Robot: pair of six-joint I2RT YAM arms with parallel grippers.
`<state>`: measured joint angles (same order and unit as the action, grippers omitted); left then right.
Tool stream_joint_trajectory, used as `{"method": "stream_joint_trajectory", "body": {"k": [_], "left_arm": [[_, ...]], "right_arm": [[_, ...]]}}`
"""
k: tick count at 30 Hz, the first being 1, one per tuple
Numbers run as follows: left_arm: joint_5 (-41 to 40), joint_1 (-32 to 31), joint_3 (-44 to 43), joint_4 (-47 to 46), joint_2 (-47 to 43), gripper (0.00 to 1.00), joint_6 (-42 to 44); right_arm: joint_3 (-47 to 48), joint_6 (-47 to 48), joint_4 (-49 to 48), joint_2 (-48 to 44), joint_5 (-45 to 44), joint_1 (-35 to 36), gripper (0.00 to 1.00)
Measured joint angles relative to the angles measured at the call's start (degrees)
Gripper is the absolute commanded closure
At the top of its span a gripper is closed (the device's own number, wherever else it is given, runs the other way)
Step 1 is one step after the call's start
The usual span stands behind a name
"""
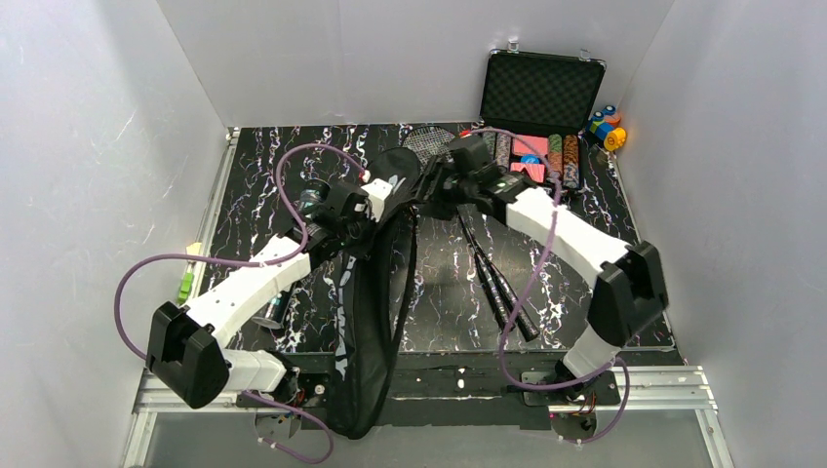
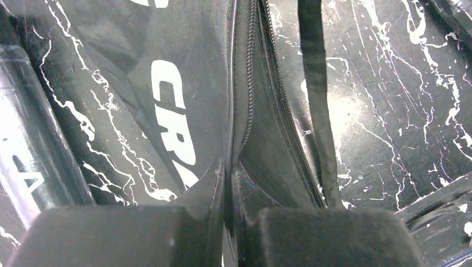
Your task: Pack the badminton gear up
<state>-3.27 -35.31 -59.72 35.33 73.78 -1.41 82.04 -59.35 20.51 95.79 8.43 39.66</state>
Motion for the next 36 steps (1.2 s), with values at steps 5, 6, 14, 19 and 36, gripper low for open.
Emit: {"method": "stream_joint_trajectory", "body": {"k": [5,6,14,19,36], "left_arm": [[3.3,3.7,-2.5,2.4,1.6,1.0,-0.5],[4.5,4.8,-3.7,3.0,2.4,1.0,-0.5],[12.7,10.1,-9.6,4.8,7.6,1.0,0.2],[16.8,11.8,-10.3,6.1,7.6,1.0,0.4],[20.5,14.4,-11.2,6.9,5.2,1.0,0.8]], "right_arm": [[-1.9,8.8,3.7,-7.9,0.1,-7.1,0.38],[-1.8,10.9,4.9,-8.6,-1.0,-8.3,0.39],[0.3,27.0,14.7,1.9,-15.0,-11.5,0.49],[0.3,31.1,16.8,11.2,-17.1,-11.5,0.59],[-0.3,31.8,15.4,15.0,-15.0,-11.5,0.66]]}}
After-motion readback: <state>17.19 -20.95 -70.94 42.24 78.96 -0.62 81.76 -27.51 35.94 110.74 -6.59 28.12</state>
